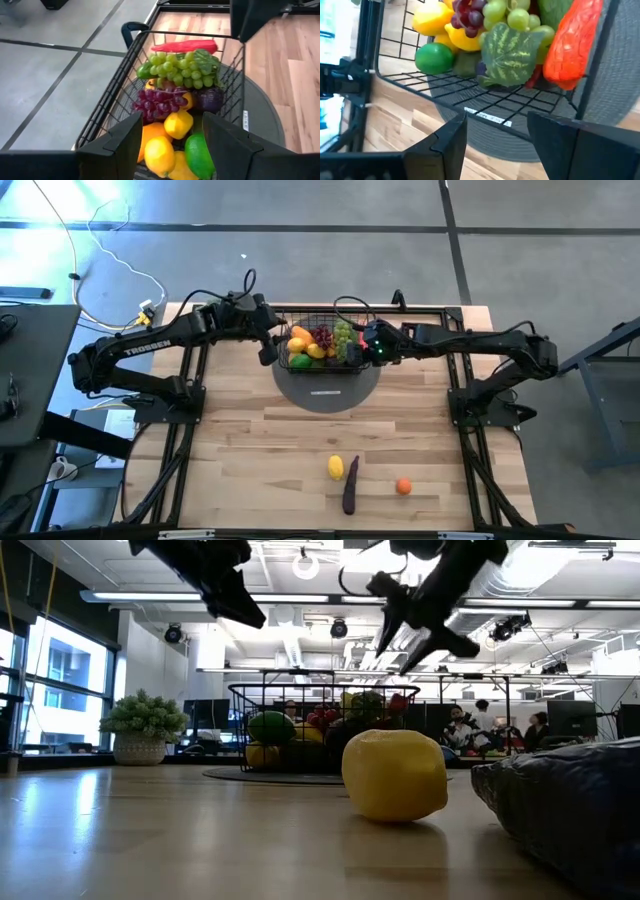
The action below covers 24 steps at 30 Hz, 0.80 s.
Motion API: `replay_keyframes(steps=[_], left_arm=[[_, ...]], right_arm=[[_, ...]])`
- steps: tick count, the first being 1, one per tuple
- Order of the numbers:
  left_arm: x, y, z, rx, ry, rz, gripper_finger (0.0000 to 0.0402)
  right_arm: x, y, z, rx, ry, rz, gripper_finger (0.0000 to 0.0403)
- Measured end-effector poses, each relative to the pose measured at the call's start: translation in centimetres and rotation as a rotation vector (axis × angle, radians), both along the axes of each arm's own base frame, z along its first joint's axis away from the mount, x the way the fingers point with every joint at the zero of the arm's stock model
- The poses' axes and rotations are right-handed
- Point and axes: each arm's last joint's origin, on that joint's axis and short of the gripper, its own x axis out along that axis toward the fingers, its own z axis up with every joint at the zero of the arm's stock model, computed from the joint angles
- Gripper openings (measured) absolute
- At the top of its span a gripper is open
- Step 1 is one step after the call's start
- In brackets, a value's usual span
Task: Build produce basket
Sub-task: Put the orange carrot into the black wire basket, then put the orange into the black wire basket
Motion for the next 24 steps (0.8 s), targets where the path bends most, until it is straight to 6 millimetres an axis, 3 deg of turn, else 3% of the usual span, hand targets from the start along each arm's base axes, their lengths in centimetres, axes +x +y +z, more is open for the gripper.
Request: replay_keyframes(steps=[9, 24], left_arm=[[1.0, -1.8, 0.0, -0.039, -0.021, -0.101, 0.0197], [3.0, -7.6, 0.0, -0.425, -0.124, -0.257, 0.0204]], right_arm=[[0.2, 1.8, 3.5, -0.068, 0.042, 0.020, 0.0188], [0.7, 8.3, 3.9, -0.013, 0.013, 0.149, 0.0188]])
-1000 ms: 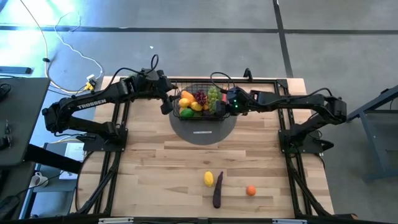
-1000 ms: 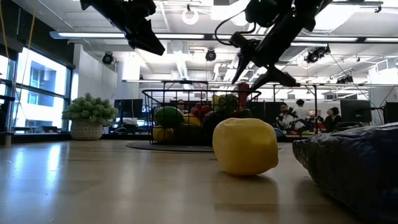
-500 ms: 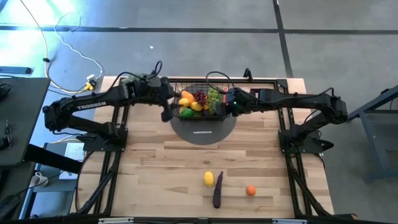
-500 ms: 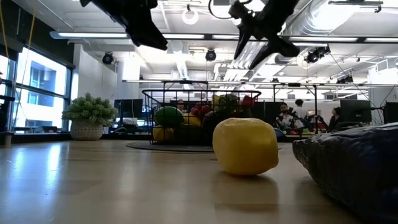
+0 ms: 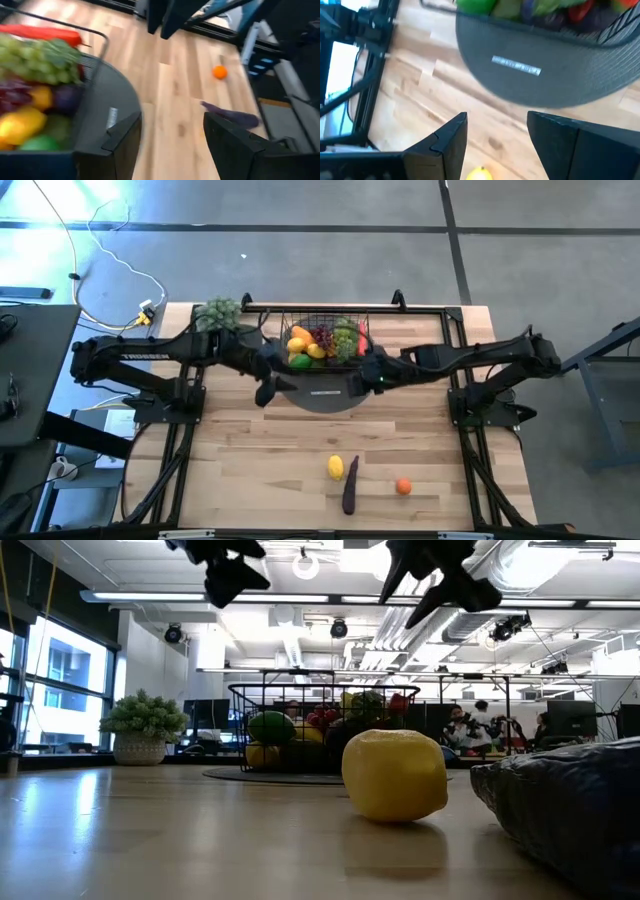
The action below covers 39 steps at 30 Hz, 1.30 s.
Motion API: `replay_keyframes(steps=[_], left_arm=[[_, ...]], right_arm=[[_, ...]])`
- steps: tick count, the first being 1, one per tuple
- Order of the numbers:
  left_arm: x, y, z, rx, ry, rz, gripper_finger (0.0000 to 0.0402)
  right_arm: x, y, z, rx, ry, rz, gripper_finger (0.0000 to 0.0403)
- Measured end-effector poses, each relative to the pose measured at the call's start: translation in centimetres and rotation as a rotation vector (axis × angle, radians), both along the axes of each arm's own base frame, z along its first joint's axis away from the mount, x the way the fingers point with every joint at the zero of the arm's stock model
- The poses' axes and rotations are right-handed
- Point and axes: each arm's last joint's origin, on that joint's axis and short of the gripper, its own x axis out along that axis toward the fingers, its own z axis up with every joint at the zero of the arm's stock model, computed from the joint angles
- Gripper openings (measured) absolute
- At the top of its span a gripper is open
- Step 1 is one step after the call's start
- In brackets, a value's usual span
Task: Build produce basket
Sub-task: Put the orange into the black wire basket
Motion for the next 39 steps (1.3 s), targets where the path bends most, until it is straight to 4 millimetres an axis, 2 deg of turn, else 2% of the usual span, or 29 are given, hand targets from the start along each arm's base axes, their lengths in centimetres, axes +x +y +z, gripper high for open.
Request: replay_keyframes(steps=[7, 11, 18, 23, 29, 33, 39], left_arm=[[0.1, -3.0, -0.8, -0.122, 0.100, -0.044, 0.0246], [0.0, -4.7, -1.0, -0.132, 0.134, -0.085, 0.0271], [0.1, -7.4, -0.9, 0.033, 0.096, -0.293, 0.0275], [0.6, -9.2, -0.8, 0.126, 0.033, -0.419, 0.0274], [2.0, -10.6, -1.7, 0.191, 0.015, -0.461, 0.0273], [2.7, -11.3, -2.9, 0.281, 0.045, -0.533, 0.0273], [2.7, -11.4, -3.8, 0.293, 0.124, -0.544, 0.0273]], right_arm=[[-0.5, 3.4, -0.1, 0.010, 0.013, 0.066, 0.0188], [-1.0, 5.2, -0.2, 0.017, 0.024, 0.090, 0.0188], [-1.8, 7.6, -0.3, 0.017, 0.022, 0.094, 0.0188], [-2.6, 8.7, -0.5, 0.048, 0.057, 0.077, 0.0188], [-3.2, 9.6, -0.7, 0.093, 0.087, 0.029, 0.0188], [-3.6, 10.1, -0.8, 0.145, 0.093, -0.033, 0.0188], [-3.3, 10.9, -1.3, 0.243, 0.096, -0.140, 0.0188]])
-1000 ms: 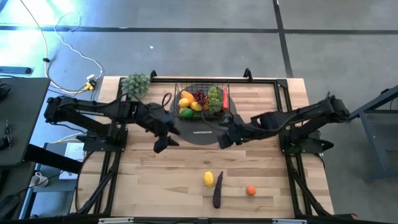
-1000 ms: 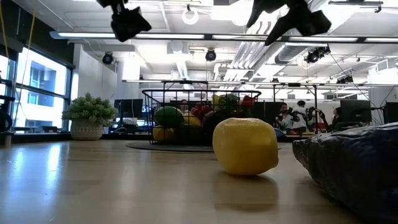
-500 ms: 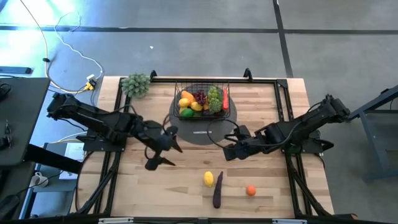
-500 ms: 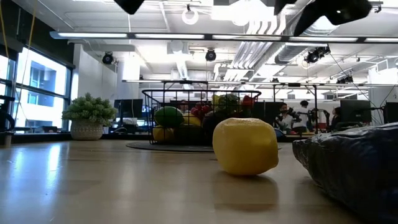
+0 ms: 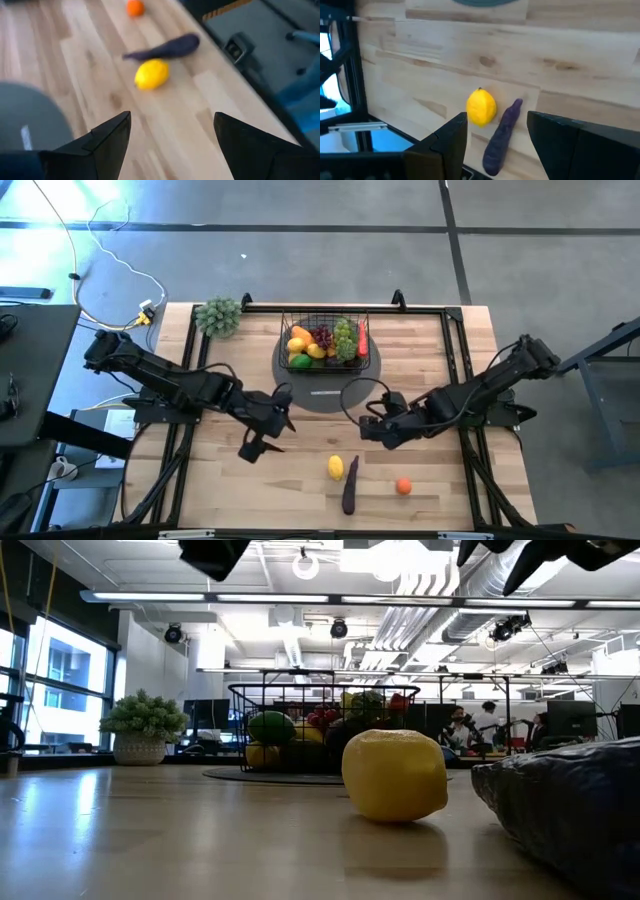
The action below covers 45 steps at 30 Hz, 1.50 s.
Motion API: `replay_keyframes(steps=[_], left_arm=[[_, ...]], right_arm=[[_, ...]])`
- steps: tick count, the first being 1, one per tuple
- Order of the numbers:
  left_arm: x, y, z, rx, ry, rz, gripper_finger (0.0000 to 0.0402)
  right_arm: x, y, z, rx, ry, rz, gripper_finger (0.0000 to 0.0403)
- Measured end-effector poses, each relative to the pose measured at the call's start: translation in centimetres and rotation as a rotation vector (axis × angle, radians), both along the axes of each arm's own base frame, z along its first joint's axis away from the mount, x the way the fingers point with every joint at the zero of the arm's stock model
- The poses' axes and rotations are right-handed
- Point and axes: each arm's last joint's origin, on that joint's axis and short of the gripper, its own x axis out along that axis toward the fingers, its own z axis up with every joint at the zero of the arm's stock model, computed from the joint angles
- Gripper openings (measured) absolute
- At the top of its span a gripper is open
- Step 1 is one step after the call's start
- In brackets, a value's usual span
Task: Build produce basket
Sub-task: Put the orange into the black wire basket
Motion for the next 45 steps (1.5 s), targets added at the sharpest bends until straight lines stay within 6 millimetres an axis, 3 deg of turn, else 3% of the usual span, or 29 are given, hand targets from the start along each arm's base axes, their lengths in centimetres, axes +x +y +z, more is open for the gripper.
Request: replay_keyframes(steps=[8, 14, 35, 45], left_arm=[[-1.5, 0.8, -0.8, 0.099, 0.157, 0.172, 0.0273], [-2.5, 1.1, -1.1, 0.127, 0.243, 0.208, 0.0273], [-2.5, 1.1, -1.0, 0.095, 0.249, 0.251, 0.0273], [-2.4, 1.1, -0.9, 0.072, 0.237, 0.272, 0.0273]], right_arm=[[1.5, 2.2, -2.7, 0.100, 0.077, -0.033, 0.0188], [1.5, 4.4, -4.8, 0.189, 0.213, 0.000, 0.0188], [-3.7, 8.6, -7.6, 0.169, 0.435, -0.070, 0.0188], [-3.9, 9.5, -9.8, 0.072, 0.473, 0.076, 0.0188]])
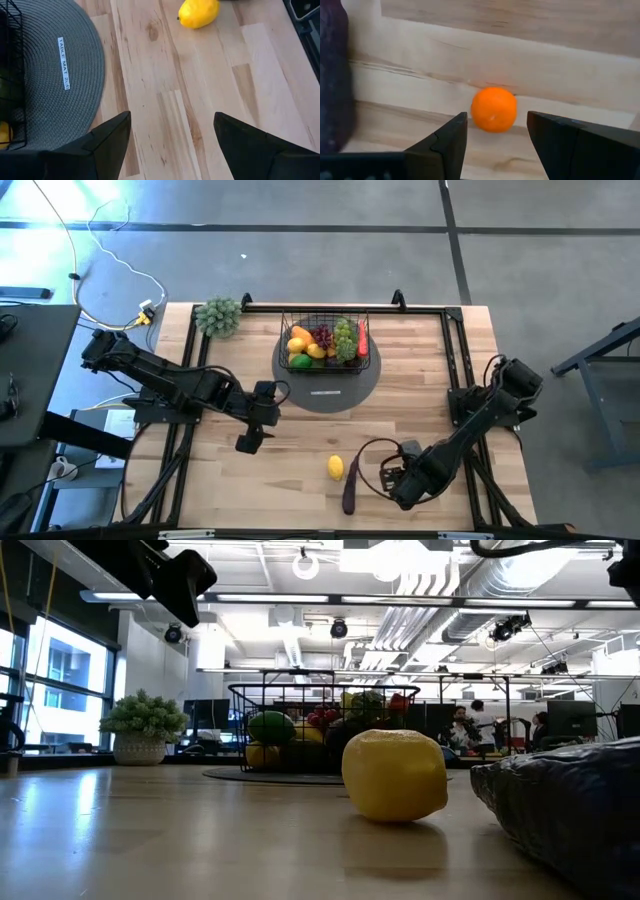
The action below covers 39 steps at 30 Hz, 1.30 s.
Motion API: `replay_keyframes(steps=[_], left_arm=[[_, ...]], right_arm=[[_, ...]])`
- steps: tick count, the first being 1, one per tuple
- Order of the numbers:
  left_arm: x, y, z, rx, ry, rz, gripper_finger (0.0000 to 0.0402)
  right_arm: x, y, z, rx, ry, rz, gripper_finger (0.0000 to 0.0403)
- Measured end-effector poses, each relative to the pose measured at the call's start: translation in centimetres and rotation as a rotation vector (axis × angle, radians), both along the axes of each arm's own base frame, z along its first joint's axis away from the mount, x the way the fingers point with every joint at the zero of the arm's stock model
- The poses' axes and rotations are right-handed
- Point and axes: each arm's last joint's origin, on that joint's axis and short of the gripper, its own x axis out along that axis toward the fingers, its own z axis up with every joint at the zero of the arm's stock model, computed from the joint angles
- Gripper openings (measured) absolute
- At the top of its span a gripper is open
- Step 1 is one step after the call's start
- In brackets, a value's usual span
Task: Build produce basket
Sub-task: Put the orange into the black wire basket
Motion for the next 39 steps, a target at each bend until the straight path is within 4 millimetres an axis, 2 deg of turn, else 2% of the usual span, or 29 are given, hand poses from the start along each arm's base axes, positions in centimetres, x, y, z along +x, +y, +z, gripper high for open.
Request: replay_keyframes(steps=[13, 23, 35, 39], left_arm=[[0.1, 0.0, 0.1, -0.032, -0.009, 0.044, 0.0273], [0.1, 0.1, 0.1, -0.045, -0.013, 0.108, 0.0273], [0.1, 0.1, 0.1, -0.067, -0.012, 0.142, 0.0273], [0.1, 0.1, 0.1, -0.067, -0.012, 0.142, 0.0273]], right_arm=[[0.8, 0.9, -2.2, -0.003, 0.005, 0.179, 0.0188], [1.1, 1.4, -3.7, 0.030, 0.069, 0.206, 0.0188], [1.0, 1.6, -4.4, 0.054, 0.133, 0.212, 0.0189], [1.0, 1.6, -4.5, 0.059, 0.139, 0.212, 0.0173]])
